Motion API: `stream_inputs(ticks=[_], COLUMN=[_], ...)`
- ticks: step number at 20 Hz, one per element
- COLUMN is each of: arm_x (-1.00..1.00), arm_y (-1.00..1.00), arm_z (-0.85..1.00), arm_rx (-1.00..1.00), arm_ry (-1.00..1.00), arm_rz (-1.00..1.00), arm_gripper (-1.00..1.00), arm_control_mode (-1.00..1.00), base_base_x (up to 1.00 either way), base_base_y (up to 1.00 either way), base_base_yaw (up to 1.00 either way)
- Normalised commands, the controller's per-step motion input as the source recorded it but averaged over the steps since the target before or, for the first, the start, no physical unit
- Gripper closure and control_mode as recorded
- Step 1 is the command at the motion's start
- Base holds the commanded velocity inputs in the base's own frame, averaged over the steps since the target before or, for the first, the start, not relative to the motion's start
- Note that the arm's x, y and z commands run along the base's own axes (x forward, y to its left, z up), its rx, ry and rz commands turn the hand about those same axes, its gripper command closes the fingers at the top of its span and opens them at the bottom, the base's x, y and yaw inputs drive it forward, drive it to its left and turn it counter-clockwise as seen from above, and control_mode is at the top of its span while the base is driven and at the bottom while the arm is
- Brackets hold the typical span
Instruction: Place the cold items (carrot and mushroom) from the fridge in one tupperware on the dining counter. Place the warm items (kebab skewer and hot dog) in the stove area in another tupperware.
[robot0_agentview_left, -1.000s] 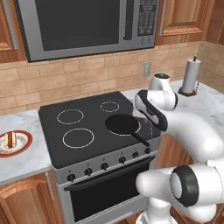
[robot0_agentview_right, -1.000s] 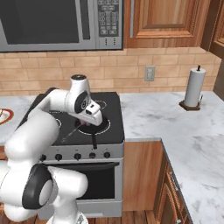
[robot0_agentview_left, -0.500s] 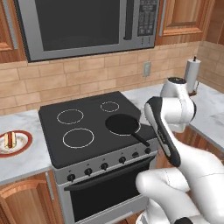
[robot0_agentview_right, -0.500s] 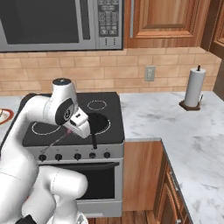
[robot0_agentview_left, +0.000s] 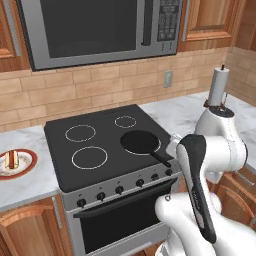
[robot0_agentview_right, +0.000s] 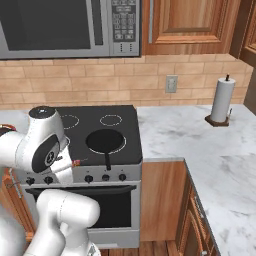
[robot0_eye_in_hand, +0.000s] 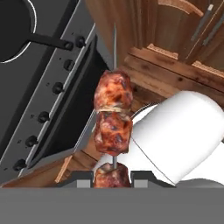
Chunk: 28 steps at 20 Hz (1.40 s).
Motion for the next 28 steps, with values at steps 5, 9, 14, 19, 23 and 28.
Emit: stream_inputs(ticks=[5, 9, 14, 19, 23, 28], arm_x=[-0.33, 0.00, -0.14, -0.01, 0.00, 0.00], arm_y=[0.00, 0.06, -0.09, -0.15, 0.00, 0.00], arm_z=[0.63, 0.31, 0.18, -0.12, -0.03, 0.00], arm_rx=[-0.07, -0.31, -0.03, 0.05, 0.00, 0.00], arm_ry=[0.05, 0.19, 0.04, 0.06, 0.01, 0.00], arm_rz=[-0.19, -0.11, -0.01, 0.00, 0.00, 0.00], arm_gripper=[1.00, 1.00, 1.00, 1.00, 1.00, 1.00], arm_control_mode=[-1.00, -1.00, -1.00, -1.00, -1.00, 1.00], base_base_x=[0.00, 0.00, 0.00, 0.00, 0.00, -0.53], base_base_y=[0.00, 0.00, 0.00, 0.00, 0.00, -0.03], base_base_yaw=[0.00, 0.00, 0.00, 0.00, 0.00, 0.08])
